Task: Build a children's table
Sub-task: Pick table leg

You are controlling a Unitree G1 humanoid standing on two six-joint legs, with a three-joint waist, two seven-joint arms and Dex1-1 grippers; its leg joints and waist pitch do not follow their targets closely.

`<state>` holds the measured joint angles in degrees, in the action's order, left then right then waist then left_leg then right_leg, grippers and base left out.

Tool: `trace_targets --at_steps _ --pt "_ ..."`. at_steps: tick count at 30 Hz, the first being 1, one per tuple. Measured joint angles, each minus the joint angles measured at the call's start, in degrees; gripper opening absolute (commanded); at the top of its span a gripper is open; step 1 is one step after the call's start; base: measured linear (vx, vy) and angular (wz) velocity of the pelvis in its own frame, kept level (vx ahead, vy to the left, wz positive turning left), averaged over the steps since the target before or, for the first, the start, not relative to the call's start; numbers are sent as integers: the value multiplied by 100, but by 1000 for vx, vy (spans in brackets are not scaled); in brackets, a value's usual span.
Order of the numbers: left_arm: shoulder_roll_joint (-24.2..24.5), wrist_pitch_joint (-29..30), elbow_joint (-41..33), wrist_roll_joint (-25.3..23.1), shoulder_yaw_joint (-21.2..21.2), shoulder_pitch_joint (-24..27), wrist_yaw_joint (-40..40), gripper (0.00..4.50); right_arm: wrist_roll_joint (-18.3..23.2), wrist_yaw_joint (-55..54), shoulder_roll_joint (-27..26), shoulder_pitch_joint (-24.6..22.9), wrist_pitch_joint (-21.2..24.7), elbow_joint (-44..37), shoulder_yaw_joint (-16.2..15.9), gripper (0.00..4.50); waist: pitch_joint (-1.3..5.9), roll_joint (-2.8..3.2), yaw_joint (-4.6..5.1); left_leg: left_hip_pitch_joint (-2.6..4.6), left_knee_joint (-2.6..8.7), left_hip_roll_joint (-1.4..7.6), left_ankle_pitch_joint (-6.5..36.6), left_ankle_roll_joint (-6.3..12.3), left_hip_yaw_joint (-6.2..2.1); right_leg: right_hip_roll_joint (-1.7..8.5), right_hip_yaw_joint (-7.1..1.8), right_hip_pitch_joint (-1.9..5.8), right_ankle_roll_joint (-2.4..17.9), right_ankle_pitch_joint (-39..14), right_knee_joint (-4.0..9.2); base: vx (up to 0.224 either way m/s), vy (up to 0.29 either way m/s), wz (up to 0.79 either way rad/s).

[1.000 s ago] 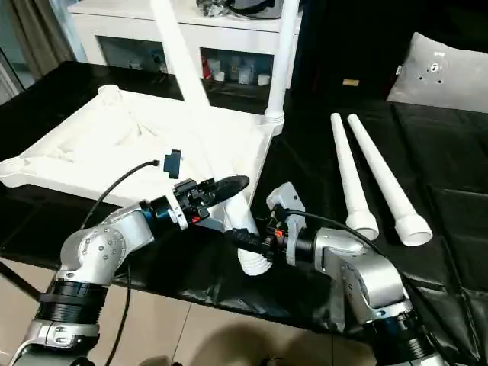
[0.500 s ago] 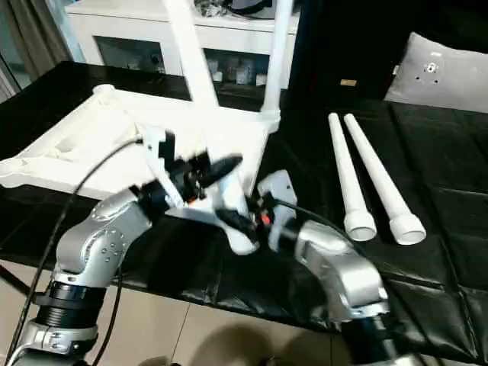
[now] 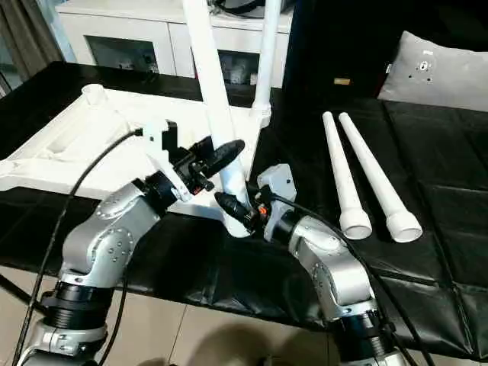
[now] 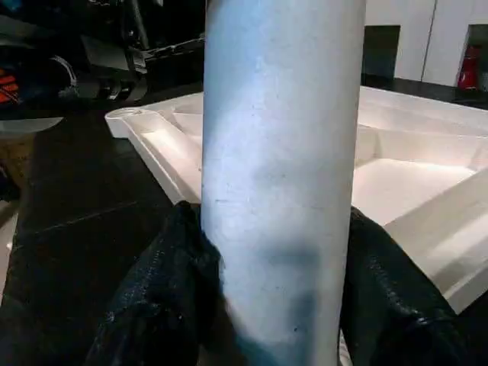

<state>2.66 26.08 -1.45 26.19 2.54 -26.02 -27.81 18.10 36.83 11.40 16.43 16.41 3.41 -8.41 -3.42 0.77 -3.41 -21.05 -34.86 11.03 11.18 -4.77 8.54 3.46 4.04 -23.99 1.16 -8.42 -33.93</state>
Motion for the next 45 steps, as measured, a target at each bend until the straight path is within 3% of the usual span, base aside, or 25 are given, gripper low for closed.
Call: trace_targets --at_steps 34,38,41,45 --pt "45 36 -4 110 -6 -122 -61 211 -66 53 11 33 -204 8 61 189 0 1 5 2 1 0 0 0 0 0 -1 1 0 0 0 0 0 0" --pt "52 53 -4 117 -6 -126 -63 192 -84 50 6 33 -205 8 61 189 0 1 3 2 4 0 0 0 -1 0 0 0 0 0 0 0 0 0" --pt "70 105 -3 120 -6 -168 -65 188 -88 45 -5 35 -211 8 76 189 0 10 2 3 4 -1 0 0 -1 0 0 1 0 0 0 0 0 0" --pt "125 240 3 150 -35 -414 -57 187 43 26 -136 120 -174 7 193 189 -9 70 3 4 3 -2 0 -1 -4 0 -1 2 2 1 -1 0 0 0"
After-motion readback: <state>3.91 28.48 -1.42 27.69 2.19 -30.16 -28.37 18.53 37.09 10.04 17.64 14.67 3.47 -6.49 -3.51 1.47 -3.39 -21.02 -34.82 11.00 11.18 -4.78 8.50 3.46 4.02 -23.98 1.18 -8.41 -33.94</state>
